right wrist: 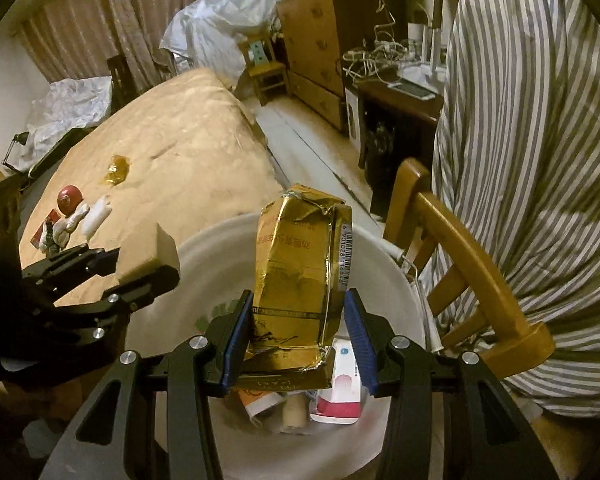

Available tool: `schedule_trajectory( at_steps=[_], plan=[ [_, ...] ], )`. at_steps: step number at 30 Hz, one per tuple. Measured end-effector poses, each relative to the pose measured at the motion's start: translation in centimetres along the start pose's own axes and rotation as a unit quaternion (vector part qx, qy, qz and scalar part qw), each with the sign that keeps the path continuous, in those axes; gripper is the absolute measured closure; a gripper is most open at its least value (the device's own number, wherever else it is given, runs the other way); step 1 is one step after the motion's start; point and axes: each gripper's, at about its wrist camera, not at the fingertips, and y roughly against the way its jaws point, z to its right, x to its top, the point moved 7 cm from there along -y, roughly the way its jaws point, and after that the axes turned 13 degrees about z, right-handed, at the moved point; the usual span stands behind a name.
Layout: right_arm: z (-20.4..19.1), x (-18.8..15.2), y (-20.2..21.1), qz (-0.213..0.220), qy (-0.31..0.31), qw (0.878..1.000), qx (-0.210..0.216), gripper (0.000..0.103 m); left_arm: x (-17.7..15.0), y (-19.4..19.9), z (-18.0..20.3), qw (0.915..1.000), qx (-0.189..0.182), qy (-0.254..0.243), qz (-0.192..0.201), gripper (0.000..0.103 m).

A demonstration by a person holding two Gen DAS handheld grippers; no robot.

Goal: Collect trash
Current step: 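Open both tools to drop the sponge and foil bag into the bucket, then move both open tools back over the trash pile on the bed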

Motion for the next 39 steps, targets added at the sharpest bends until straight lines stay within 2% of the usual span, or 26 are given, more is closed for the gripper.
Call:
schedule_trajectory(
  at_steps=[8,9,10,12,14,22,28,32,36,39],
  plan=[
    [-0.8,-0.9,-0.4,-0.005,-0.003,1.000,0.002,0.054,-0.7,-1.1,0.1,0.9999,-0.003,-0.001,-0.011,0.055],
    [-0.8,-0.9,-0.3,-0.005,-0.003,1.000,0.001,0.054,-0.8,-1.1,0.1,0.9999,-0.003,0.000,-0.012,0.048],
    [-0.8,-0.8,-0.2,-0.004,-0.004,1.000,0.002,0.054,-0.7,-1.2,0.0,0.9999,-0.002,0.000,-0.011,0.034],
    [-1.0,-0.8,0.1,0.000,-0.008,1.000,0.002,0.046,-0.6,-1.0,-0.1,1.0000,0.007,-0.003,-0.002,0.020],
    [-0.9,-0.6,0.3,0.006,-0.011,1.000,0.000,0.041,-0.5,-0.9,-0.3,0.9999,0.010,-0.002,0.001,0.019],
    [-1.1,-0.5,1.1,0.016,-0.016,1.000,0.001,0.041,-0.4,-0.4,-0.7,0.9999,0.014,0.001,0.006,0.019],
    [-3.5,0.0,2.6,0.043,-0.002,0.999,0.023,0.039,-0.3,1.6,-2.0,0.9995,0.025,0.007,0.020,0.019],
    [-8.0,0.6,3.9,0.079,0.040,0.995,0.042,0.030,-0.9,4.8,-5.5,0.9978,0.052,0.015,0.038,0.019],
    [-13.9,0.4,3.9,0.098,0.079,0.989,0.077,0.024,-2.9,8.9,-12.4,0.9913,0.114,0.043,0.049,0.019],
    [-19.2,-0.1,3.2,0.096,0.102,0.983,0.116,0.023,-5.1,12.6,-19.3,0.9806,0.170,0.083,0.050,0.019]
  ],
)
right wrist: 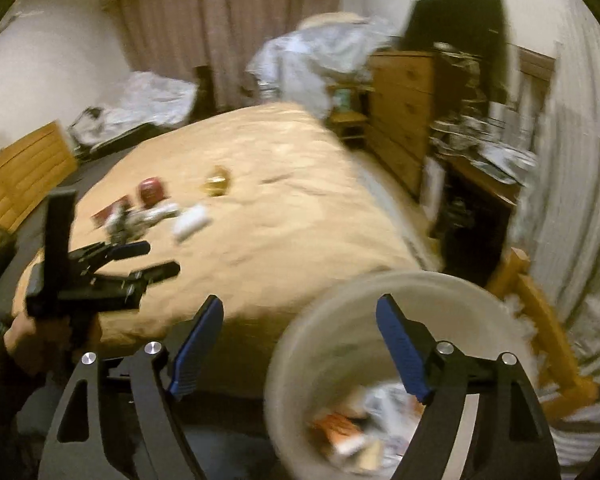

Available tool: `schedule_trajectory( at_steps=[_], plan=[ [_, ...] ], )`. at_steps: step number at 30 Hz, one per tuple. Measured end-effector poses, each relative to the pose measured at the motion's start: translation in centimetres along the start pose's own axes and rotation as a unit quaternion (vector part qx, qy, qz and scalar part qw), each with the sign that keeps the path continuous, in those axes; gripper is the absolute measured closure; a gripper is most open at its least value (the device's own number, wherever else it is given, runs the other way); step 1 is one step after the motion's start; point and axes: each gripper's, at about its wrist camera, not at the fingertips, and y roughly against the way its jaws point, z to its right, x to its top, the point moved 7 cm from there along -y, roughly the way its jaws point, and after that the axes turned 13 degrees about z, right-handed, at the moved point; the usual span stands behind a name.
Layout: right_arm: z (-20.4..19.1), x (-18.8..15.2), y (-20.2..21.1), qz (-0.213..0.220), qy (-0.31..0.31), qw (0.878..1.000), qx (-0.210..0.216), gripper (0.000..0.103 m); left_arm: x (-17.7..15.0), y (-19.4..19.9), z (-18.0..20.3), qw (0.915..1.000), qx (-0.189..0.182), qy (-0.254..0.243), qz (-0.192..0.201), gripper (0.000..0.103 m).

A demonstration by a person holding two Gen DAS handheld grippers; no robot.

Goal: Collect trash
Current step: 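Move both open tools back over the trash pile on the bed, then grasp the plaid cloth with the left tool while the right tool grasps the grey knit ball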

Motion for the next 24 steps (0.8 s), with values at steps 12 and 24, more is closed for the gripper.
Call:
schedule_trajectory(
  at_steps=[12,24],
  plan=[
    [-14.8,-0.5,-9.0,-0.047,0.035,0.993,0.098,0.023,-3.3,0.0,-26.5,0.9687,0.192,0.154,-0.029,0.019],
    [-18.7,-1.1,-13.8,-0.071,0.054,0.989,0.120,0.023,-4.9,0.6,-27.9,0.9736,0.171,0.145,-0.041,0.087]
  ],
)
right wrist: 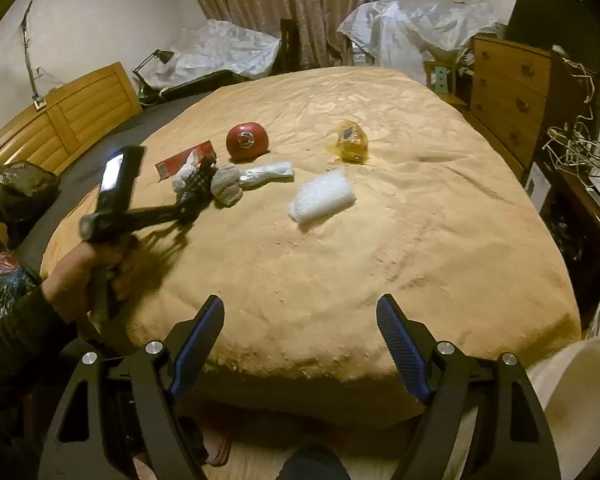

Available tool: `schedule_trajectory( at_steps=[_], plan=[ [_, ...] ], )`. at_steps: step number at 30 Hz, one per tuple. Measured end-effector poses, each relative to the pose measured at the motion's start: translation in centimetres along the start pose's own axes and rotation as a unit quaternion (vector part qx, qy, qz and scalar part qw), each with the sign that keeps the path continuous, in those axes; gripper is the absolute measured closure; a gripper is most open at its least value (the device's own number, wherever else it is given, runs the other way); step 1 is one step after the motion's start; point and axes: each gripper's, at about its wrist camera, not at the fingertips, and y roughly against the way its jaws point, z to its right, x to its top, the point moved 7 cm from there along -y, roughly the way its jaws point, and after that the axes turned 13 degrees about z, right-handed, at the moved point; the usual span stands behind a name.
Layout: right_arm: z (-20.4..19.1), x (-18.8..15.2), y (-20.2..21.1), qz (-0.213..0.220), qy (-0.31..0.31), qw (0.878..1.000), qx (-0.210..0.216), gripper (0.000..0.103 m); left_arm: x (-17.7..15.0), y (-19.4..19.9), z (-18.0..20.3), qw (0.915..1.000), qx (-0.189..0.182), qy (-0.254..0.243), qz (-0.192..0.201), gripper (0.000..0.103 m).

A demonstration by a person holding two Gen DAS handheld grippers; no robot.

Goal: Collect trash
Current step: 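Grasp the plaid cloth with the left tool while the right tool grasps the grey knit ball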

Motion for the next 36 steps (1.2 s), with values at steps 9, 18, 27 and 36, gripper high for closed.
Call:
schedule_trajectory(
  at_steps=[9,18,27,36],
  plan=[
    [-3.1,-0.6,-4.0,-0.021,0.012,0.999,0.041,0.023,-6.8,8.3,-3.5,0.9996,-0.024,-0.010,-0.014,0.081],
    [-7.2,-0.1,-10.2,-0.047,0.035,0.995,0.086,0.023,-3.0,10.2,-3.8,0.9977,-0.027,-0.035,0.050,0.018],
    [-11.7,4.1,-18.7,-0.037,0.057,0.990,0.122,0.034,-3.2,4.2,-3.0,0.9986,-0.008,-0.050,0.016,0.024],
    [-14.3,6.5,-26.8,-0.056,0.065,0.989,0.117,0.040,-3.8,3.4,-3.5,0.9991,-0.009,-0.041,0.010,0.037]
  ],
)
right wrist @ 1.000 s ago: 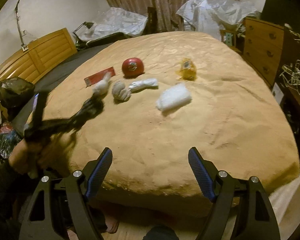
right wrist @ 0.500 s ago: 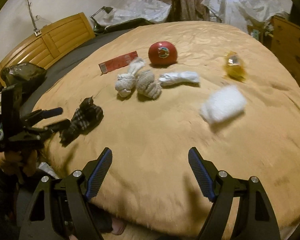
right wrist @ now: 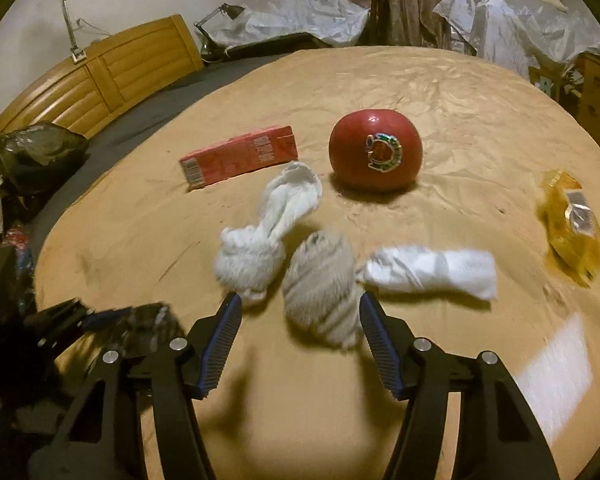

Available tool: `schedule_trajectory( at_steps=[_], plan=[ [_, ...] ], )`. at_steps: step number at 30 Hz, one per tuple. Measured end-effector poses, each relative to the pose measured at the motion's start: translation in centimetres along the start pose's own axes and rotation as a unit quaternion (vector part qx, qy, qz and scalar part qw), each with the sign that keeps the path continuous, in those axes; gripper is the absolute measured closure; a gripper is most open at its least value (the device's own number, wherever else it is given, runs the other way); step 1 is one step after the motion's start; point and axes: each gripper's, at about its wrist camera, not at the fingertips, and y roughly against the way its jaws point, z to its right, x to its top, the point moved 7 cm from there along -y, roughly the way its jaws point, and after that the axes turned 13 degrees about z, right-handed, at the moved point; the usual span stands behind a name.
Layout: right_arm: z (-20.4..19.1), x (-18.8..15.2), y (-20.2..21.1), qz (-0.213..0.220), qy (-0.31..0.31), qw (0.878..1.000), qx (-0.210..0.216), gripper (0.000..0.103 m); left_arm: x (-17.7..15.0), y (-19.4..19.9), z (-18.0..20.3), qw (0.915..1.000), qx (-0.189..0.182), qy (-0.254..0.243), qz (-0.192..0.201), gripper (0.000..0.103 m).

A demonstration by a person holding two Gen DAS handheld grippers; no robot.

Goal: Collect trash
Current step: 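Grasp the plaid cloth with the left tool while the right tool grasps the grey knit ball, then lift the plaid cloth and grey knit ball in both tools toward the bucket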

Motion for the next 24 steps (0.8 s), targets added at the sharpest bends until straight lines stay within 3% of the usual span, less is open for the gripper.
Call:
schedule_trajectory(
  at_steps=[4,6,8,16,24],
  plan=[
    [0.0,0.3,-2.2,-0.006,0.006,1.000,-0.012,0.045,0.2,-0.1,-0.3,1.0000,0.002,0.009,0.003,0.042],
    [0.0,0.0,-2.8,-0.013,0.014,1.000,-0.024,0.063,0.4,-0.2,-0.5,0.9998,0.005,0.017,0.005,0.049],
    [0.3,-0.4,-2.4,-0.009,0.008,0.999,-0.033,0.068,0.6,-0.2,-0.8,0.9996,0.005,0.026,0.005,0.059],
    [-0.5,-2.3,4.9,0.040,-0.017,0.998,-0.045,0.070,0.7,0.7,-0.8,0.9987,0.008,0.049,0.013,0.067],
    [-2.3,-4.0,14.1,0.098,-0.011,0.992,-0.075,0.070,2.7,5.4,1.6,0.9966,0.025,0.034,0.070,0.067]
  ],
)
